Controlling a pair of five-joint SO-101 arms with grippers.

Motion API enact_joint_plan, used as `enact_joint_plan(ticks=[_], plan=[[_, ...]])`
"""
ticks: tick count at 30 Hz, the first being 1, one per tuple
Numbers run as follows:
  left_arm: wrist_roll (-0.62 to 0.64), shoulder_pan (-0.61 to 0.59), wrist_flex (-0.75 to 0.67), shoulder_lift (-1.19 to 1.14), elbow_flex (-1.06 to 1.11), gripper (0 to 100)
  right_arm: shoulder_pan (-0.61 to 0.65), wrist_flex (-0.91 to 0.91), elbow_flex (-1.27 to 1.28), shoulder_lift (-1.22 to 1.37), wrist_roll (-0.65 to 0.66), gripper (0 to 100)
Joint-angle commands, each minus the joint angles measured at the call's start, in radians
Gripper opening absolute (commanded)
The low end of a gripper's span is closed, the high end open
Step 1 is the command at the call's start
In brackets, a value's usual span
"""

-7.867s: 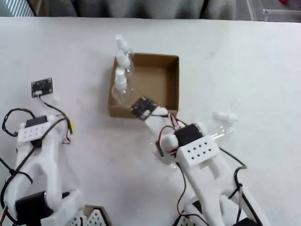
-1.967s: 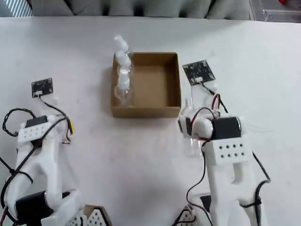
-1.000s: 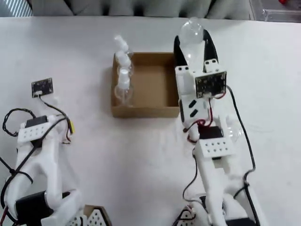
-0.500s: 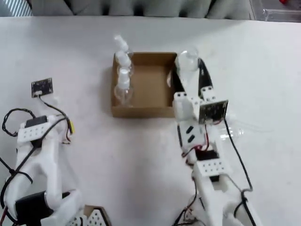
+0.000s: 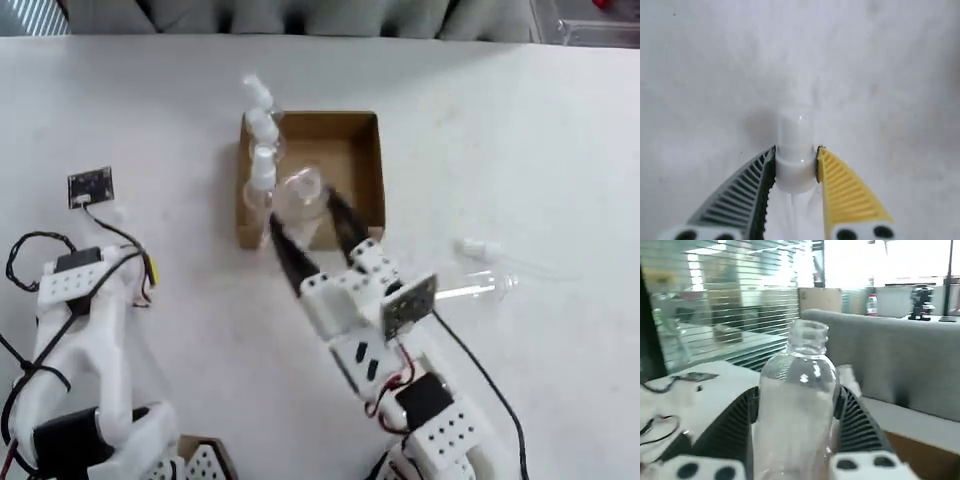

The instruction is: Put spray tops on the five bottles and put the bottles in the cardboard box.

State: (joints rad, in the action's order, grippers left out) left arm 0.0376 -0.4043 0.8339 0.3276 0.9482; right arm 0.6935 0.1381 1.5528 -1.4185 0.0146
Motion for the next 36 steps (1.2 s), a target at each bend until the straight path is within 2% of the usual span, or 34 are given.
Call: enact_joint_plan(ticks=[1,6,9,22,29,36], plan=[[0.009,-0.004,-0.014,0.045,-0.008,2,0.137,-0.102,-0.029,-0.079,0.071,1.5],[0.009,-0.004,-0.014,0.045,-0.008,2,0.142,-0.136,-0.008,-0.082,-0.034,1.5],[0.009,-0.004,-0.012,0.045,-0.006,2,0.148,-0.097,0.021,-0.087,-0.08,1.5],[0.015,-0.039,-0.011,0.081,-0.034,2,0.165,-0.051,0.143,-0.082,-0.087,1.5],[0.017,-0.074,0.103,0.328,-0.072,2,0.168,-0.157,0.143,-0.088,-0.089,1.5],[0.017,-0.031,0.043,0.676,-0.141,2,0.18,-0.165,0.143,-0.088,-0.089,1.5]])
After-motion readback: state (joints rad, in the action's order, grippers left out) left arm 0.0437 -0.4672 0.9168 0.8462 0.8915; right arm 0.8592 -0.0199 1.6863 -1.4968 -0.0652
